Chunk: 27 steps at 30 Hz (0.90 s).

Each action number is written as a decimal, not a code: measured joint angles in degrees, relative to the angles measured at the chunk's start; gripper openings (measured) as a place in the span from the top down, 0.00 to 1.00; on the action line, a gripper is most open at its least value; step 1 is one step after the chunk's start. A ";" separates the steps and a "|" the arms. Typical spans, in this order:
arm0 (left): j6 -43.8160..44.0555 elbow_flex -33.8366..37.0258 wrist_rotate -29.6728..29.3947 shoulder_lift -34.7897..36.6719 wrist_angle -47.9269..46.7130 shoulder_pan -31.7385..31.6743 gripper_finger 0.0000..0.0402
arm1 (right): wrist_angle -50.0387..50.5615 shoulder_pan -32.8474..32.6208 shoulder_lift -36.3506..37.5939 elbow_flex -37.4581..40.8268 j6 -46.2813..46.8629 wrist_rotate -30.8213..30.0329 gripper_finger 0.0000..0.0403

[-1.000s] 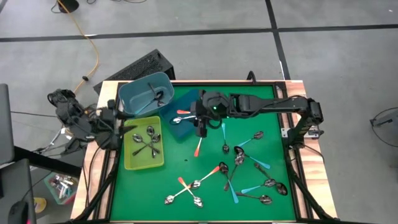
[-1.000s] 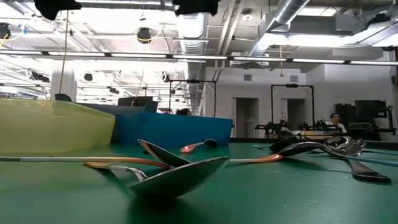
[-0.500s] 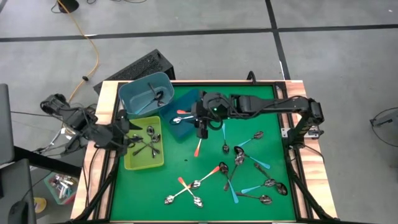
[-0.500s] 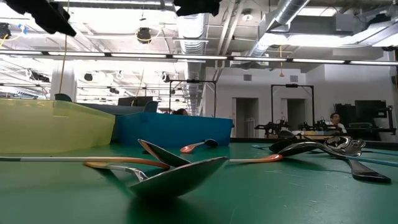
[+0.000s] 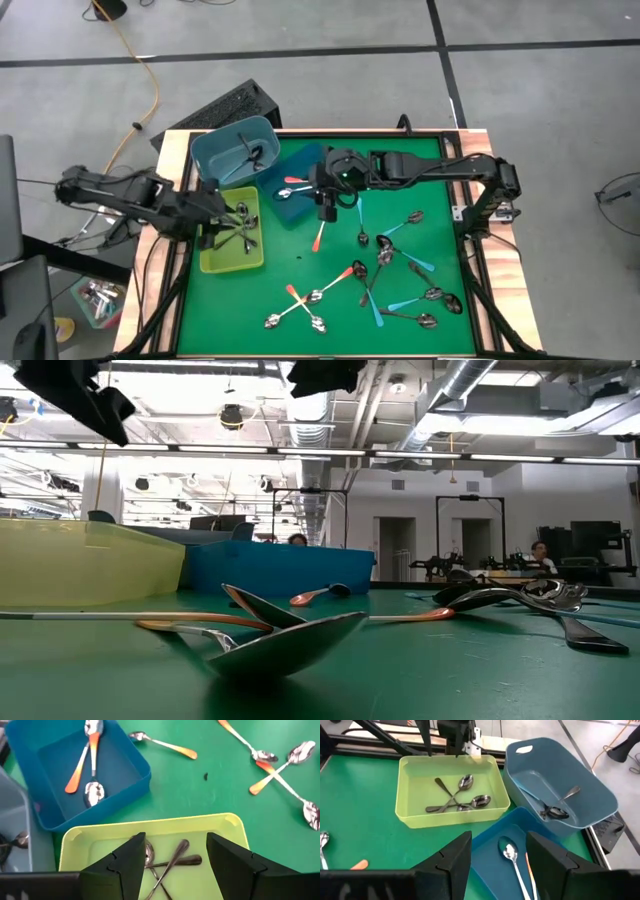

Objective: Sort silverware by color (type)
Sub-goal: Adjust the black spoon in the green bin

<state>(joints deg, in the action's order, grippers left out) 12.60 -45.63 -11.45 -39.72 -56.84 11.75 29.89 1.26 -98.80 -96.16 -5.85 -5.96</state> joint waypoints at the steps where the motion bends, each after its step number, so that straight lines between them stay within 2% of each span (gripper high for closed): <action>1: -1.18 0.00 1.05 -0.92 0.40 -1.04 0.52 | 0.25 -0.08 0.00 0.00 0.02 0.00 0.51; 6: -5.68 0.00 5.36 -3.87 1.14 -5.13 0.52 | 1.95 -0.20 0.00 0.00 1.58 0.02 0.51; 11: -6.59 2.23 7.76 -3.04 4.00 -6.85 0.52 | 4.54 -0.20 0.00 0.00 2.86 0.02 0.51; 18: -8.30 3.48 7.78 -2.67 3.82 -7.28 0.52 | 5.38 -0.54 0.00 0.00 2.87 0.07 0.51; 22: -2.59 3.43 6.75 -5.84 3.87 -7.99 0.52 | 5.51 -0.48 0.00 0.00 2.88 0.07 0.51; 27: 2.48 3.43 6.77 -14.18 3.93 -8.56 0.52 | 5.74 -0.50 0.00 0.00 2.89 0.07 0.51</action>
<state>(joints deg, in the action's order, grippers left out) 15.08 -42.19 -4.69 -53.90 -52.91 3.18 35.63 0.75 -98.80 -96.16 -2.96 -5.89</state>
